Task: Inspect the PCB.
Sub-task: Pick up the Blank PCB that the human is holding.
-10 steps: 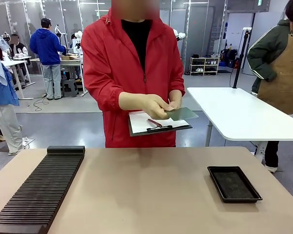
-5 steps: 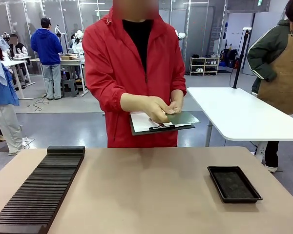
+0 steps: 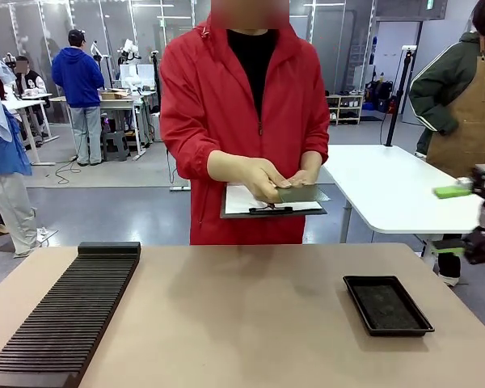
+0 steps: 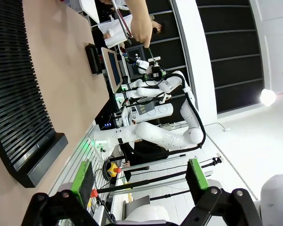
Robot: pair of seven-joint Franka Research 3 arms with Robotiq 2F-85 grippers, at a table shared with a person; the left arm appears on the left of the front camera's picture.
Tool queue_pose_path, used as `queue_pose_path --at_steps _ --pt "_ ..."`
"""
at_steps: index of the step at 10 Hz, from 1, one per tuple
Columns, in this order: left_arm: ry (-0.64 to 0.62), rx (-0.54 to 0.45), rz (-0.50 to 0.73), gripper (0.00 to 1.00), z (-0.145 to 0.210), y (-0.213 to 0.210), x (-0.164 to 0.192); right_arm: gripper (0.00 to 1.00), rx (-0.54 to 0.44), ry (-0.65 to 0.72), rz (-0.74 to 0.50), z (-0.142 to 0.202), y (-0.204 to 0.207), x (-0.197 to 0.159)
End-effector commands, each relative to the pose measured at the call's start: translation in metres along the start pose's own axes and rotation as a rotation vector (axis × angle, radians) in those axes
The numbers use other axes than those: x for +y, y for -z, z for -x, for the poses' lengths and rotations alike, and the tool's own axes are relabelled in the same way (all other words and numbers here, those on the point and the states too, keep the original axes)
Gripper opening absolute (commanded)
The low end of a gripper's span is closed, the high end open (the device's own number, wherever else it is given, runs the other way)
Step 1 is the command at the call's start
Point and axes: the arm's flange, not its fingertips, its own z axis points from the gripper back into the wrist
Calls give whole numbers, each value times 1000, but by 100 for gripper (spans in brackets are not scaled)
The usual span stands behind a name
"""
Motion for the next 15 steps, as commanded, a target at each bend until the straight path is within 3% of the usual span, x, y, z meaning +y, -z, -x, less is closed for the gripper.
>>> queue_pose_path --at_steps 1,7,14,15 --pt "-1 -3 -1 100 1 -1 -1 100 17 49 -13 -13 38 12" --pt "-1 -3 -1 100 1 -1 -1 100 40 156 -73 -51 126 29" --pt "-1 -3 -1 100 1 -1 -1 100 57 200 -127 -81 165 30" --pt "-1 -3 -1 100 1 -1 -1 46 64 206 -131 -80 161 27"
